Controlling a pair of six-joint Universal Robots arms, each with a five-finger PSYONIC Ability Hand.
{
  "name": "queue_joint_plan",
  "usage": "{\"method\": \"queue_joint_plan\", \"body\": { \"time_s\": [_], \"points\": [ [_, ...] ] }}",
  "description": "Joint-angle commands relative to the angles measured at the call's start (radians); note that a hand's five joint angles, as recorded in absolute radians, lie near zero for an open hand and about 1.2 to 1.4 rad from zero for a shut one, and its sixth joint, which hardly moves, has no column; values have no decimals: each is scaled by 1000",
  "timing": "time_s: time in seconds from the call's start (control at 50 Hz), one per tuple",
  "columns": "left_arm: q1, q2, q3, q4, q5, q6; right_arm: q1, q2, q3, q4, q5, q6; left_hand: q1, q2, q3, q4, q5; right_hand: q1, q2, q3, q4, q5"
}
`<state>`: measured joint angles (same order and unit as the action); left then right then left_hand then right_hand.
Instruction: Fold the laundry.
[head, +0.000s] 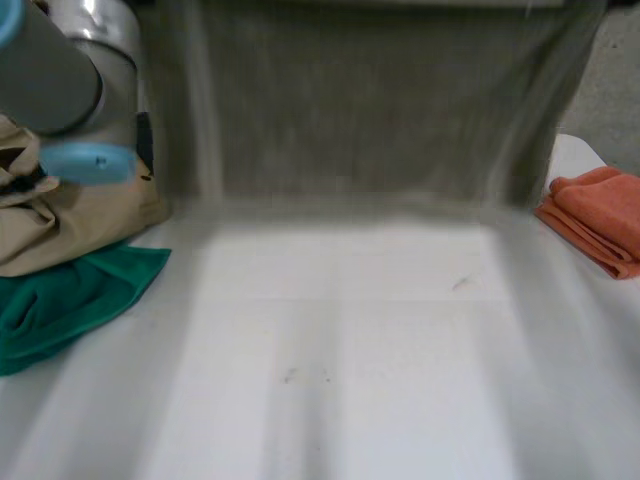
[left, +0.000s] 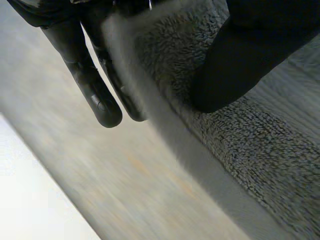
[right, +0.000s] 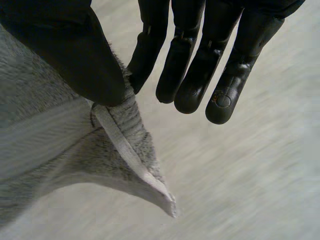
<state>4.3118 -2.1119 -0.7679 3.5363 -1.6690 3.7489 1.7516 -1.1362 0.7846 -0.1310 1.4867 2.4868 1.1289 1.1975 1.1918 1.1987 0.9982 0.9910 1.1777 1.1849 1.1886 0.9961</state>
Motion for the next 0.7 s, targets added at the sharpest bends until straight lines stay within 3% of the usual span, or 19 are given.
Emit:
{"method": "queue_joint_plan", "body": {
  "time_s": [0.02, 0.24, 0.4, 0.52, 0.62, 0.7],
  "points": [
    [0, 104, -192, -4, 6, -57, 3, -82, 67, 17, -16, 3, 267, 199, 204, 198, 224, 405, 219, 211, 208, 226],
    [6, 145, -646, -4, 87, -92, -9, -56, 439, 97, -109, 7, 267, 199, 204, 198, 224, 405, 219, 211, 208, 226],
    [-7, 6, -774, -4, 91, -93, -12, 102, 599, 105, -106, -9, 267, 199, 204, 198, 224, 405, 219, 211, 208, 226],
    [-6, -10, -837, -39, 84, -83, -26, 141, 627, 171, -105, -54, 267, 199, 204, 198, 224, 405, 219, 211, 208, 226],
    [5, 124, -922, -180, 78, -51, -55, 115, 640, 419, -97, -195, 267, 199, 204, 198, 224, 405, 219, 211, 208, 226],
    [11, 280, -997, -398, 75, -23, -108, 58, 677, 615, -88, -293, 267, 199, 204, 198, 224, 405, 219, 211, 208, 226]
  ]
}}
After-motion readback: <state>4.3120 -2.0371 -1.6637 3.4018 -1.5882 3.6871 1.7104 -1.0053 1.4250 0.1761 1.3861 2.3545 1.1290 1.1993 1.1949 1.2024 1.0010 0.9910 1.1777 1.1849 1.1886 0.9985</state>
